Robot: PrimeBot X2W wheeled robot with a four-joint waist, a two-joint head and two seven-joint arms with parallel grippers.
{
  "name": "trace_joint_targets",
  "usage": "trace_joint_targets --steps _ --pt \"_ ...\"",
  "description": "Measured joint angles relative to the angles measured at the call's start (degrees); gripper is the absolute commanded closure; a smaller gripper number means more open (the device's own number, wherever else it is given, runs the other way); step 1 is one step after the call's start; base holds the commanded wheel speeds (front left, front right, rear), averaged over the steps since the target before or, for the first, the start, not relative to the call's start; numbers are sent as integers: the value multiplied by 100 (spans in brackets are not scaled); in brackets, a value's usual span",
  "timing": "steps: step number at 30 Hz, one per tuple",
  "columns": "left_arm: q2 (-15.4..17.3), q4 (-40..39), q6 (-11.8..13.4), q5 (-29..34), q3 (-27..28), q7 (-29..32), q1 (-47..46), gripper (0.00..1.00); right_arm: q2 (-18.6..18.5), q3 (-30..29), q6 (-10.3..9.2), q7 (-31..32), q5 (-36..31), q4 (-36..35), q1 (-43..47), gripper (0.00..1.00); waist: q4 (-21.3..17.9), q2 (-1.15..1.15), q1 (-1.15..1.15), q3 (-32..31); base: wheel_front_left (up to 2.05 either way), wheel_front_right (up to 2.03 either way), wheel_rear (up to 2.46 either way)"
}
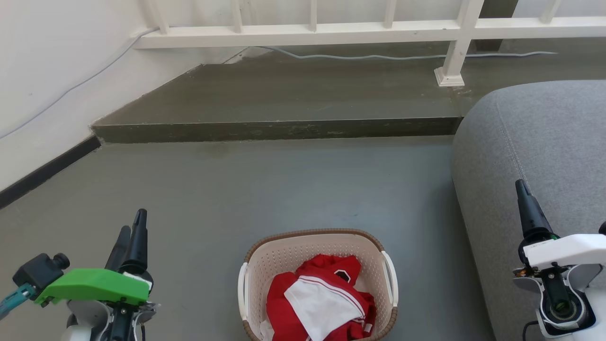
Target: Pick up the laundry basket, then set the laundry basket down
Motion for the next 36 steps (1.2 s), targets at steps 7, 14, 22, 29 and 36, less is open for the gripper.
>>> trace_joint_targets --steps 7,14,22,29,36 --pt "80 -157 175 827 -229 -135 -54 0 -112 221 -151 -131 -777 -114 -1 0 14 0 0 0 0 0 0" --pt "143 -179 303 1502 -469 -287 -77 0 -116 442 -290 -274 -1422 -160 -1 0 30 0 0 7 0 0 0" --pt "143 -176 477 2107 -671 -452 -73 0 -121 650 -398 -421 -2101 -158 14 0 32 0 0 8 0 0 0" --pt "137 -142 565 2609 -848 -576 -57 0 -131 803 -501 -565 -2685 -146 41 0 31 0 0 9 0 0 0" --pt "136 -107 664 3117 -1012 -713 -49 0 -149 870 -601 -687 -3201 -122 133 0 39 0 0 2 0 0 0"
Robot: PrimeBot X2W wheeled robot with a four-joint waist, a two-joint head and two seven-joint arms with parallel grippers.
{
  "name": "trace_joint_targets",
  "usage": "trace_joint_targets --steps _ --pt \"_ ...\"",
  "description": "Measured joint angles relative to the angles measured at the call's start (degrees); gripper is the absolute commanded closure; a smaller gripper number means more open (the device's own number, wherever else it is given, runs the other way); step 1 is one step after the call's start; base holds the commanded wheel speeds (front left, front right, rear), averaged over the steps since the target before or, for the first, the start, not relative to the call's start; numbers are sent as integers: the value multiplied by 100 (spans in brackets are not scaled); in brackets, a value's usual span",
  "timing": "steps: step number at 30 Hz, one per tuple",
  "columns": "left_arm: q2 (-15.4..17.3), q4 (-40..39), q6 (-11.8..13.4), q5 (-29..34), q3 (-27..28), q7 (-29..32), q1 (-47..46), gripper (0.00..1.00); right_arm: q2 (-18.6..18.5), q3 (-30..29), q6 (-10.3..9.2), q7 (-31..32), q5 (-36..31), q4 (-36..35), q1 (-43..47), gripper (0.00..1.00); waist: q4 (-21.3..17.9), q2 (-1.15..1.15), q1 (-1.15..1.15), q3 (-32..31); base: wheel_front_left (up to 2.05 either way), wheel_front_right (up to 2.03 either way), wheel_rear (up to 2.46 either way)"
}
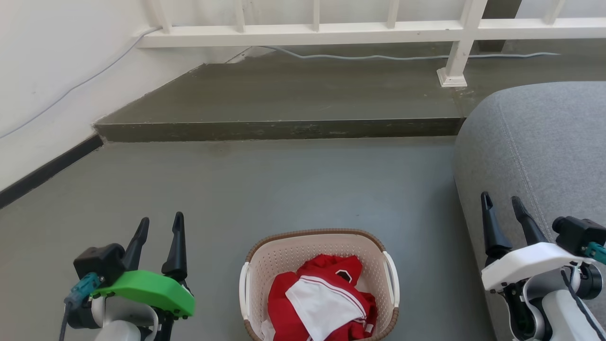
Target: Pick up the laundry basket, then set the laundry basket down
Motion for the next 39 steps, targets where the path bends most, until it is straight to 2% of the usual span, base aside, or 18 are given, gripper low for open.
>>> trace_joint_targets --steps 23,39 --pt "11 157 304 1512 -454 -246 7 0 -33 281 -254 -458 -1666 59 49 0 -2 0 0 -12 0 0 0" --pt "4 304 328 1515 -407 -235 6 0 9 200 -242 -465 -1671 66 113 0 -44 0 0 12 0 0 0"
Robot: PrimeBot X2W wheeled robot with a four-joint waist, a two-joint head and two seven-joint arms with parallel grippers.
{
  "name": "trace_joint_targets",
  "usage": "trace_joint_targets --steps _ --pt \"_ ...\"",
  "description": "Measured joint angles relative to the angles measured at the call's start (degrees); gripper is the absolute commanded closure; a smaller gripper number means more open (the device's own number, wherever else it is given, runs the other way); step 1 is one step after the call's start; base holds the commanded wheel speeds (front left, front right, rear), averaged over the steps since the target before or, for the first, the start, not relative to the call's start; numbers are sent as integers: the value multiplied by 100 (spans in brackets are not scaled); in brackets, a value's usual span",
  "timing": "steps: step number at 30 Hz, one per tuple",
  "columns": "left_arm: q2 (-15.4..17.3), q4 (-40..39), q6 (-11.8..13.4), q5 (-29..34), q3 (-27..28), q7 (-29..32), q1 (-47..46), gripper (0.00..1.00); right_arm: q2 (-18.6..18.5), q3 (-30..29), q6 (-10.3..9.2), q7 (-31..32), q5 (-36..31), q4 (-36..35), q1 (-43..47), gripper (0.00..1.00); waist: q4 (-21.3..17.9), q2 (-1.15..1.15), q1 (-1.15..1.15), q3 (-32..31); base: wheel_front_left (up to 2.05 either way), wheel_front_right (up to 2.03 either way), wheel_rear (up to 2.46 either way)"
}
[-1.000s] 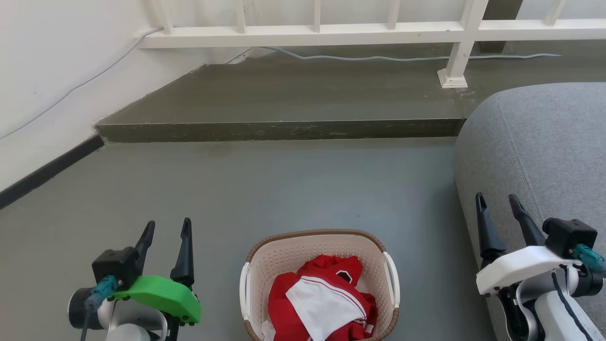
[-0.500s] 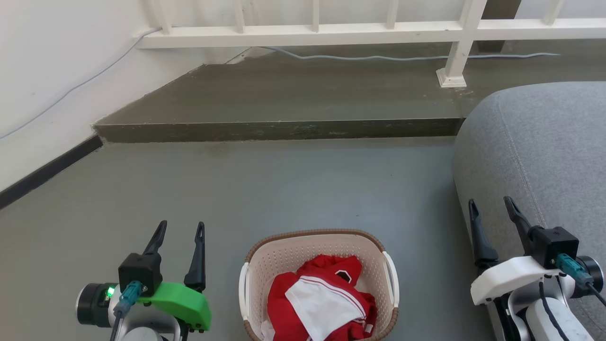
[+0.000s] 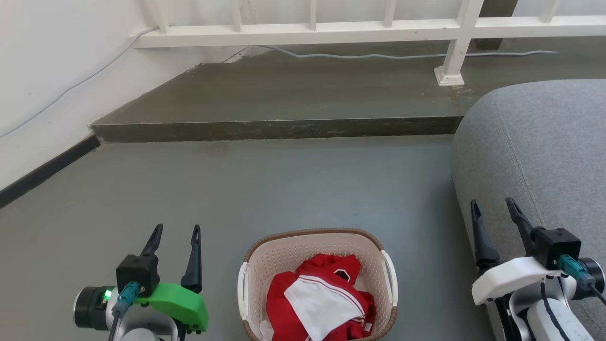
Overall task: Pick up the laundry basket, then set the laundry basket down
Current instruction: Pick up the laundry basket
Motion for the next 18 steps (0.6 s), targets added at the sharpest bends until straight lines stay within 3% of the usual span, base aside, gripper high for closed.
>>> trace_joint_targets --steps 18 --pt "-15 -2 16 107 -1 -1 -5 0 56 -42 105 0 0 41 0 0 27 0 0 60 0 0 0"
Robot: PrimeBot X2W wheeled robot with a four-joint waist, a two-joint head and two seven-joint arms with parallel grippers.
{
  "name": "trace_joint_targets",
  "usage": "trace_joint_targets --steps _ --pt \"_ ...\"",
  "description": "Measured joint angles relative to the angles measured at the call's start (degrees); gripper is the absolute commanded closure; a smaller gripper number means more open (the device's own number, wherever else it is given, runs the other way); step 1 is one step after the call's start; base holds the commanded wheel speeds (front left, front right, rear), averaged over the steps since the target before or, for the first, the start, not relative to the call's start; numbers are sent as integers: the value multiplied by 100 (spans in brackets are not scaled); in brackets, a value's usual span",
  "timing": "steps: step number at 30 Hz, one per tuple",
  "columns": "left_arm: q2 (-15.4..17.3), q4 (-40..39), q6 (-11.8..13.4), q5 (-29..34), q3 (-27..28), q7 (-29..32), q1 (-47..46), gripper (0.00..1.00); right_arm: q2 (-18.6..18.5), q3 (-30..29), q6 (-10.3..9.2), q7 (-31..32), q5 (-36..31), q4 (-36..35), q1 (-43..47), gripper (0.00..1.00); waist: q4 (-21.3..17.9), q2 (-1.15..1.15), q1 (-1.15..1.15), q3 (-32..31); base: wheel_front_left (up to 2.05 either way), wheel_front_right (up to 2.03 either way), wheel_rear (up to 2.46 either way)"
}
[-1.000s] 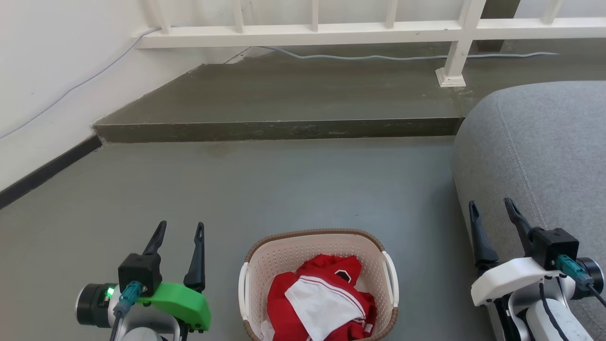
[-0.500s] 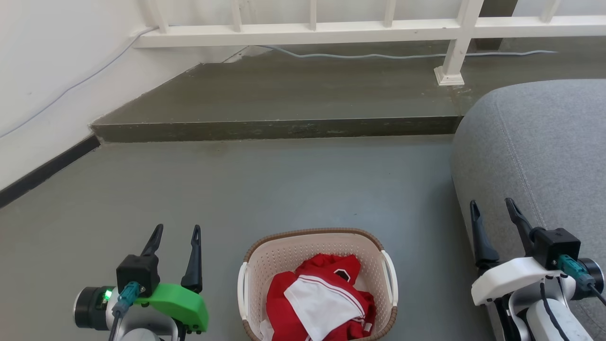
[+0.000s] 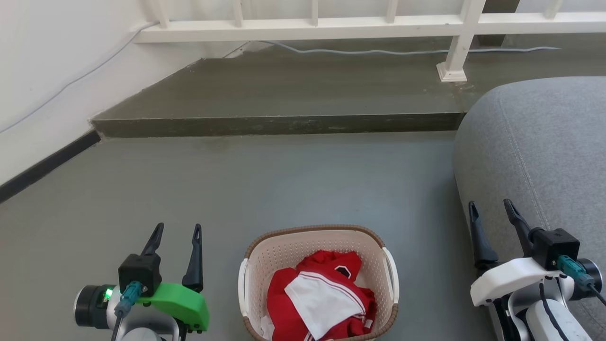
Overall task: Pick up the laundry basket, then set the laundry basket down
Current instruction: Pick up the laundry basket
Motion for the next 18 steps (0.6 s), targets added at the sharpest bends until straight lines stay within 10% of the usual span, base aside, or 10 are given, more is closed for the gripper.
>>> trace_joint_targets --steps 18 --pt "-174 -37 1 4 -121 1 -417 0 102 -4 101 -7 0 135 -347 0 60 0 0 993 0 0 0"
